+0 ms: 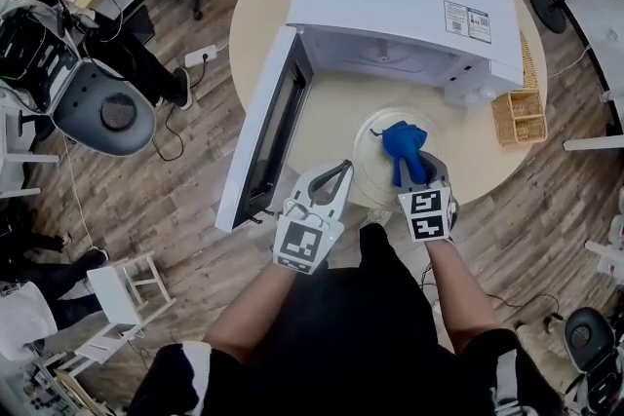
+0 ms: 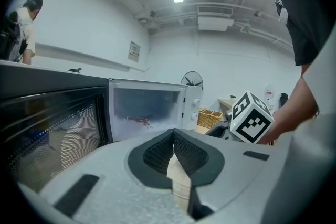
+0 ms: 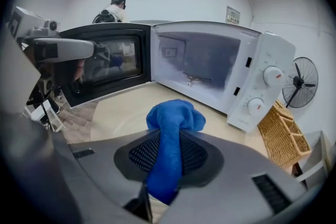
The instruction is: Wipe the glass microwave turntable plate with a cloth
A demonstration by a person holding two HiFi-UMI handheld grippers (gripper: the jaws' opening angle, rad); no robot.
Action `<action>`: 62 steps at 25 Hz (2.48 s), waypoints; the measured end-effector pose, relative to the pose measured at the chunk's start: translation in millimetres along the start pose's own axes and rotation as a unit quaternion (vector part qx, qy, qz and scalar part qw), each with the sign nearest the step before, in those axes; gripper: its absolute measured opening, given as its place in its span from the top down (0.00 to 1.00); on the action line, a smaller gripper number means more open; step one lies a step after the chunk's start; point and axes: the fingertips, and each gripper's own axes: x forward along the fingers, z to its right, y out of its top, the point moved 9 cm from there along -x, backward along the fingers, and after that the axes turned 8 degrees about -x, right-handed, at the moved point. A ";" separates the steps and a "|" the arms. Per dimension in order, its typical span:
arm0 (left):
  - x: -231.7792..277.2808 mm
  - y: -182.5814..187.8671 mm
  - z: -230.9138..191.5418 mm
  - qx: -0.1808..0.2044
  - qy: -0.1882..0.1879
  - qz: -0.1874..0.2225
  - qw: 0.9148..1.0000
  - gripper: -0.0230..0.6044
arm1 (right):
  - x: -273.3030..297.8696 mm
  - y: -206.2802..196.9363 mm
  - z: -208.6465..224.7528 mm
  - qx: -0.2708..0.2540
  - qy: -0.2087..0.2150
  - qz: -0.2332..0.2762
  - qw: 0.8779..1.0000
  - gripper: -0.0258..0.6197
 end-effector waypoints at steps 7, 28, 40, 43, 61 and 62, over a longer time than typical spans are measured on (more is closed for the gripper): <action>-18.4 -4.2 -2.8 0.000 0.002 0.003 1.000 0.95 | 12.1 6.2 -56.1 -0.032 0.058 -0.001 0.998 0.83; -34.9 -12.3 -0.6 0.001 -0.027 -0.007 1.000 0.95 | 26.2 -10.4 -84.0 -0.043 0.050 -0.041 0.997 0.83; -11.9 -12.4 17.5 0.007 -0.062 -0.015 0.998 0.96 | 5.4 -47.9 -44.1 -0.014 -0.005 -0.066 0.998 0.83; -3.9 -12.3 22.0 0.009 -0.070 -0.021 0.997 0.95 | 0.4 -59.0 -34.0 -0.006 -0.017 -0.071 0.997 0.82; 27.9 10.6 41.5 0.023 -0.088 -0.008 0.996 0.95 | -24.5 -94.9 8.8 0.024 -0.061 -0.092 0.994 0.83; 28.0 11.9 41.8 0.024 -0.088 -0.007 0.996 0.95 | -26.2 -92.9 9.0 0.027 -0.059 -0.085 0.994 0.83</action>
